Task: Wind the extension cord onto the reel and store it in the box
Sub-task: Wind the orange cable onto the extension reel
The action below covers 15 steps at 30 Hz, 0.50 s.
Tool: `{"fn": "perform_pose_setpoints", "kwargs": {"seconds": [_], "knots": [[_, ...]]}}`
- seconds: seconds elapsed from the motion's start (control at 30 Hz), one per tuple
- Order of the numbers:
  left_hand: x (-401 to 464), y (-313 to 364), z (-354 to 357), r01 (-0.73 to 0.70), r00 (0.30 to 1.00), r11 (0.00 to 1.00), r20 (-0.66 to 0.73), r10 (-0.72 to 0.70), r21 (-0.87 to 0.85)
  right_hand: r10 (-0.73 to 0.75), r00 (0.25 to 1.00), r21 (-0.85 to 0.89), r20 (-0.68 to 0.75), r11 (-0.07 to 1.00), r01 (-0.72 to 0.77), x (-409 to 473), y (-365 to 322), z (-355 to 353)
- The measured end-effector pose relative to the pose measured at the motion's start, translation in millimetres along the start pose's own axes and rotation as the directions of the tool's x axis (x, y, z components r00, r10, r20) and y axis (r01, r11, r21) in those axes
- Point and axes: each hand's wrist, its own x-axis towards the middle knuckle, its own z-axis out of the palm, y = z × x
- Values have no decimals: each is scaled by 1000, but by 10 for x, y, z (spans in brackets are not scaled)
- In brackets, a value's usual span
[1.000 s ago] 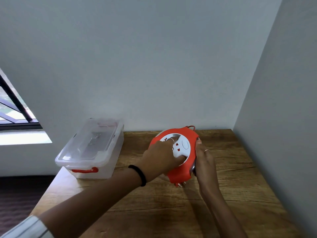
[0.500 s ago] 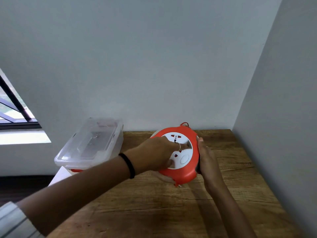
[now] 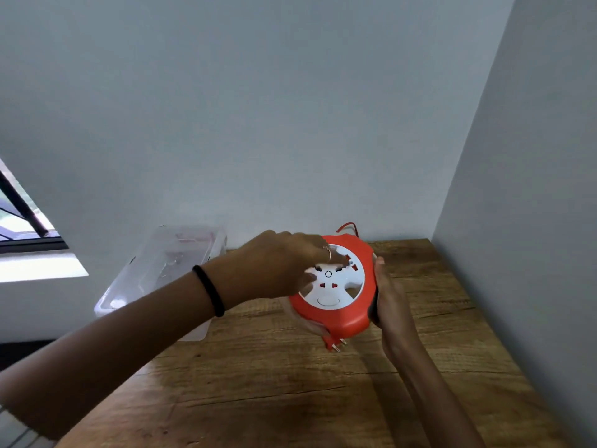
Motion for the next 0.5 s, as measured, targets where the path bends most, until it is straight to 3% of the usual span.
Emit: {"fn": "perform_pose_setpoints", "kwargs": {"seconds": [0.07,0.13,0.37,0.5], "knots": [[-13,18,15,125,986,992,-111,-127,-23,-3,1000,-2,-30,1000,3,23,7,-26],[-20,91,66,221,967,975,-121,-222,-22,-11,999,1,-46,1000,11,38,18,-36],[74,325,240,386,920,909,-3,-391,-158,-28,999,14,-31,999,28,43,12,4],[155,348,337,500,862,790,119,-493,-355,-24,1000,-3,-19,1000,24,-4,17,40]]}}
